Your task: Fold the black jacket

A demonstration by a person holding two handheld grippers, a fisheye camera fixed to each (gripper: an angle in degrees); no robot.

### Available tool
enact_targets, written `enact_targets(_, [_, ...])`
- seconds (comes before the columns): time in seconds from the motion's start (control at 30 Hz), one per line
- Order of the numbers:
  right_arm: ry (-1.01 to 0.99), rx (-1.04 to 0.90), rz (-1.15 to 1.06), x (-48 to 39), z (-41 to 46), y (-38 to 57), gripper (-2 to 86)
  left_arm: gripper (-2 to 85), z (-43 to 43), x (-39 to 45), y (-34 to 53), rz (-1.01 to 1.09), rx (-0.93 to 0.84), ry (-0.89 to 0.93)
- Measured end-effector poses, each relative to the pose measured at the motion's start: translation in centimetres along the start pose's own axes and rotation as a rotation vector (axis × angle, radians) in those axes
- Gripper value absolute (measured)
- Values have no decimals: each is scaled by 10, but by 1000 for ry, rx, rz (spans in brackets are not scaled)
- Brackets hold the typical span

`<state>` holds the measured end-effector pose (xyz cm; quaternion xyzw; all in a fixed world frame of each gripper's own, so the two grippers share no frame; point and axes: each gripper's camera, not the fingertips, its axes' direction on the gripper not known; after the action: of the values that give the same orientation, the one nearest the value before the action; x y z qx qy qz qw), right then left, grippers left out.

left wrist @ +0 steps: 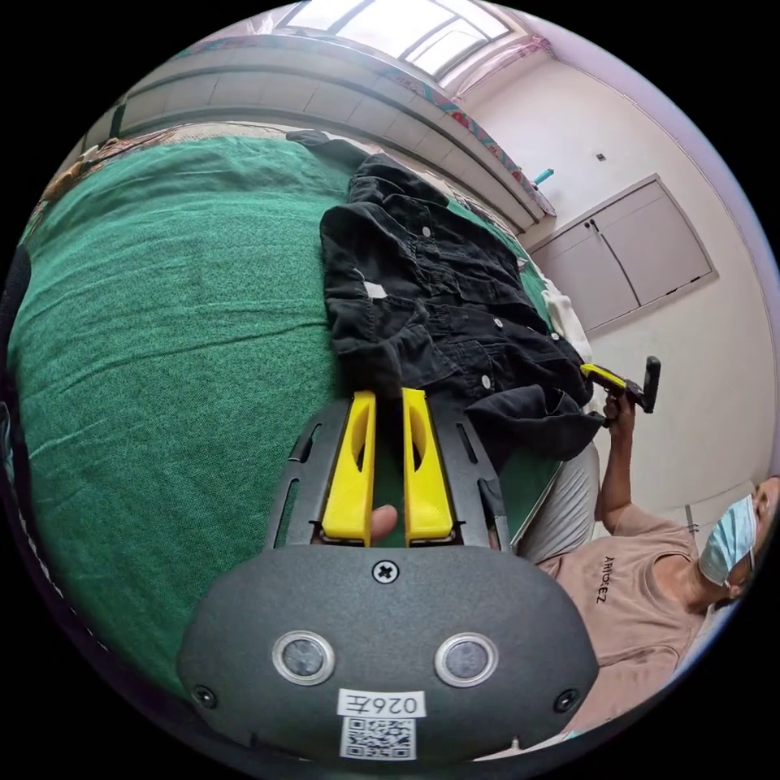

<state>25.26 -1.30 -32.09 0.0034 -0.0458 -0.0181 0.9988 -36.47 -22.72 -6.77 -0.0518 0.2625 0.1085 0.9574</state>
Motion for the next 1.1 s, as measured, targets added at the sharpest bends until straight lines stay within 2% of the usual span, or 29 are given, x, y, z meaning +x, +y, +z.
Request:
enact_targets(0.13, [103,43,222,57,-42,51,-5,78,-29,-5,-1,5,174,-5])
enact_targets(0.27, [-124,191,281,101,-46,27,24,106,-47,-13,-25,-31,377,-69])
enact_targets(0.43, [-152,115,227,120,14,-79,61,174,-10,-20,-109,-15,257,-120])
enact_targets(0.53, [-149,124,248,135,50,-139,95,251,25,-36,-163,-53,166,-43])
enact_targets(0.6, [-152,152,274,146,70,-167,106,263,50,-44,-187,-80,88,-26])
enact_targets(0.63, [-137,143,308,152,87,-183,116,254,54,-39,-196,-96,116,-112])
enact_targets(0.67, [-145,109,327,155,106,-195,113,237,62,-30,-204,-41,113,-123])
enact_targets(0.7, [-166,71,327,154,117,-201,106,167,70,-26,-208,-10,71,-85])
enact_targets(0.73, [-139,3,324,147,131,-208,75,27,88,-19,-217,38,-26,-2])
enact_targets(0.77, [-49,39,239,132,124,-212,27,14,95,-10,-218,73,-47,-40])
enact_targets(0.8, [-54,45,201,125,120,-214,17,8,93,-5,-216,94,-22,-79])
enact_targets(0.87, [-81,157,92,99,84,-210,-7,2,63,2,-198,124,128,-155])
enact_targets(0.97, [-14,386,-31,65,15,-191,-10,0,17,-18,-173,86,253,-40])
enact_targets(1.03, [-31,478,-78,53,-15,-185,-8,1,0,-23,-163,93,327,-19])
enact_targets(1.1, [-44,543,-121,45,-27,-189,1,6,1,-22,-168,125,310,-55])
